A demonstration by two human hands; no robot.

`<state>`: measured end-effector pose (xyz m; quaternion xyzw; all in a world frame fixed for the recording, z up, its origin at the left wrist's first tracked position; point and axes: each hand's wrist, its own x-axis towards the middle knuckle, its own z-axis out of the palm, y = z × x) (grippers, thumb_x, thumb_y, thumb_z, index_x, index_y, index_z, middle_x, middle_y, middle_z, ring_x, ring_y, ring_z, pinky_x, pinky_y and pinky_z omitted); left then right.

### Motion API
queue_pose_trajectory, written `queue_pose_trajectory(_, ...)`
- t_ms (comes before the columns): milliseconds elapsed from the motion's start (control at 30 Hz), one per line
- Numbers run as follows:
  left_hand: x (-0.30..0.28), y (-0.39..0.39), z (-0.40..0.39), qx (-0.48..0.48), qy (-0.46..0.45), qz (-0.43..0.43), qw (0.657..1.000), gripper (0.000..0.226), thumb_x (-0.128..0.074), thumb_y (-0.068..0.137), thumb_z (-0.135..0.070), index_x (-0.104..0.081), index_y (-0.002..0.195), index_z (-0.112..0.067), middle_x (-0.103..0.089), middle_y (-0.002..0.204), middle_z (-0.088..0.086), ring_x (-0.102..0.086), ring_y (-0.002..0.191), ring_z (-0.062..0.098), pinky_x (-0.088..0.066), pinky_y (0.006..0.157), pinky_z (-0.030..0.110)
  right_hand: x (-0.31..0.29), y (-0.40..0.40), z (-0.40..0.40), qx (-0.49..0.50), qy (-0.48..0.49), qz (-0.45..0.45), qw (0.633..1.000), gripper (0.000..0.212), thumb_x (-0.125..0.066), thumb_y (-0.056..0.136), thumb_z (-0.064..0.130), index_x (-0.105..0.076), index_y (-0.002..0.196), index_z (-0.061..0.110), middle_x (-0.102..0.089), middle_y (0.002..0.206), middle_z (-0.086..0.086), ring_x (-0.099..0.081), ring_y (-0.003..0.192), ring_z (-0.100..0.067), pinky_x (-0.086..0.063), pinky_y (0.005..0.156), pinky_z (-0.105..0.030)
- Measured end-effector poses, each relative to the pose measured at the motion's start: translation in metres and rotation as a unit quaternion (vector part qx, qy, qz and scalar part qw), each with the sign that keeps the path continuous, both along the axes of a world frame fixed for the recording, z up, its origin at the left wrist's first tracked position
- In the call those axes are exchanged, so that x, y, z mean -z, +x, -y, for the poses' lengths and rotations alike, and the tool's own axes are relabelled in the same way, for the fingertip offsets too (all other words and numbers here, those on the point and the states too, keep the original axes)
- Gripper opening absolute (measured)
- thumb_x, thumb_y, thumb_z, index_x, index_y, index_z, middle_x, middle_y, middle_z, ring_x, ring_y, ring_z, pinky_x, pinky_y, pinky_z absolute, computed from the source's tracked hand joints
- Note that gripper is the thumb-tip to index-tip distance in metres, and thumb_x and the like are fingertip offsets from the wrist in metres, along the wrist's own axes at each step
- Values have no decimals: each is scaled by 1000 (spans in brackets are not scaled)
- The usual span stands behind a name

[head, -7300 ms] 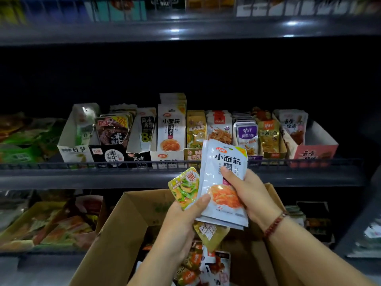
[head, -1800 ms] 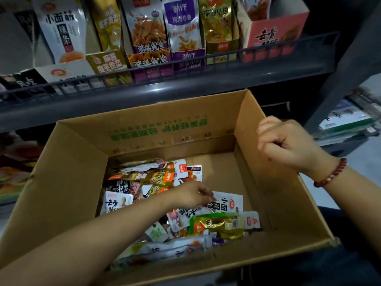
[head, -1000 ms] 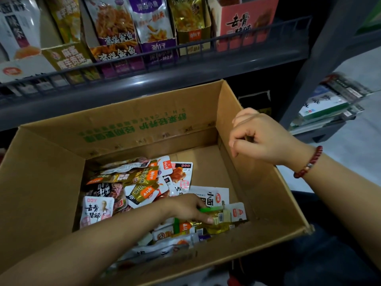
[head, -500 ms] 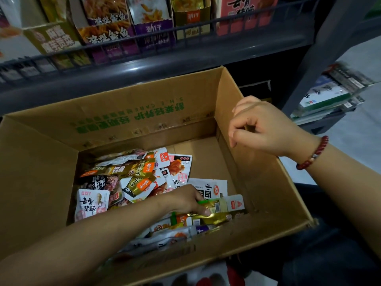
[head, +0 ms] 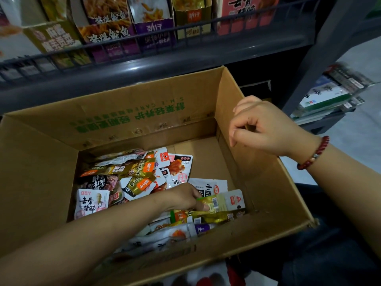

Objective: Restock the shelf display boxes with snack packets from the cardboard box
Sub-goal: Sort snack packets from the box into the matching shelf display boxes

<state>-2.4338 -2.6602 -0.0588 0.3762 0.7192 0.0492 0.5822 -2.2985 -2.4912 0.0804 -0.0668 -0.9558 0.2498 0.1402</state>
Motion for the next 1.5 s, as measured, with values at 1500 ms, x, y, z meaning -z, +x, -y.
queue_pose_trajectory(1500, -181, -39, 67, -628, 352, 285, 633, 46, -68, 80, -18, -60, 124, -9, -68, 116, 19, -66, 104, 39, -56, 78, 53, -56, -57, 87, 21, -254, 194, 947, 77, -45, 71, 70, -43, 132, 23, -60, 92, 8, -60, 80, -5, -53, 73, -27)
